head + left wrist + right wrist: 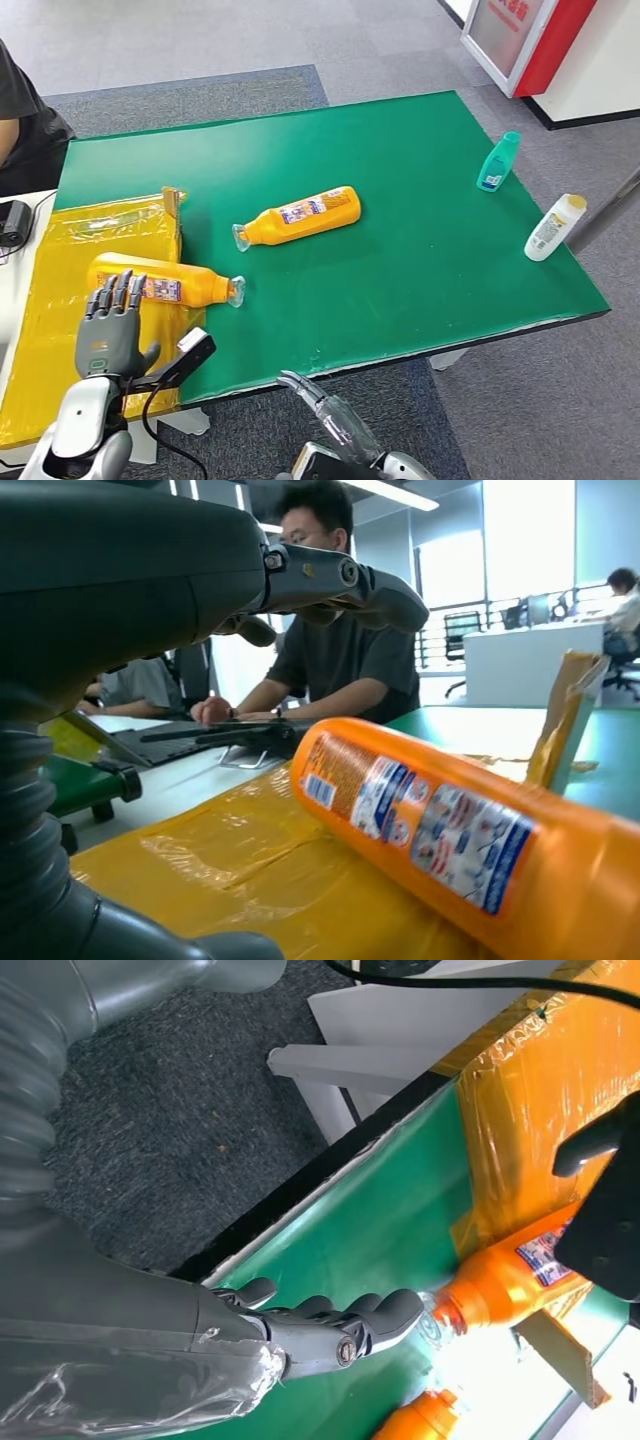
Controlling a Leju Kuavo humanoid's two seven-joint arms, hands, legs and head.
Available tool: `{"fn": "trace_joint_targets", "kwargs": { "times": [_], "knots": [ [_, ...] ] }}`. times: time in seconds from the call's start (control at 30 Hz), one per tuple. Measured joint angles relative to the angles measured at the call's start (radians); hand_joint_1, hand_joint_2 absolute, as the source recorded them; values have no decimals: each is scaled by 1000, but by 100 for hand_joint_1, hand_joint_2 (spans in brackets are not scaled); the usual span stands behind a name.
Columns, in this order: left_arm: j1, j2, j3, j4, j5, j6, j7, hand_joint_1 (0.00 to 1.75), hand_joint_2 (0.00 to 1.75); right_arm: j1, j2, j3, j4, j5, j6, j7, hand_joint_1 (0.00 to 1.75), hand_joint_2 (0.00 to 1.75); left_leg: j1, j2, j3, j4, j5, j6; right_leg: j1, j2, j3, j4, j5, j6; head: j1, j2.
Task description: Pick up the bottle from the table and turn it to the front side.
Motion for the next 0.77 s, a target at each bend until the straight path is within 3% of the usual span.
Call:
{"fn": "trace_joint_targets", "kwargs": {
  "times": [0.13,0.27,0.4,0.47,0.77],
  "knots": [
    [41,-77,71,-55,44,59,-171,0,175,10,0,-5,-4,2,-11,8,0,175,0,0,0,0,0,1,0,0,0,0,0,0,0,0],
    [119,-177,152,-162,291,48,-400,0,175,42,-2,-21,-24,7,-37,18,0,175,-1,0,0,0,-2,1,-1,0,0,0,-1,1,0,0],
    [240,-256,217,-253,884,-154,-661,0,175,86,-3,-45,-56,10,-82,-25,0,175,-1,0,0,0,-4,1,-1,0,0,0,-3,1,0,0],
    [297,-288,252,-272,1083,-246,-746,0,175,103,-3,-55,-70,7,-94,-49,0,175,-1,0,0,0,-4,1,-1,0,0,0,-3,1,0,0],
    [433,-389,389,-282,1330,-562,-877,0,175,171,-1,-93,-145,0,-139,-127,0,175,-1,0,0,0,-5,2,-1,0,1,0,-4,1,0,0]
  ]
}}
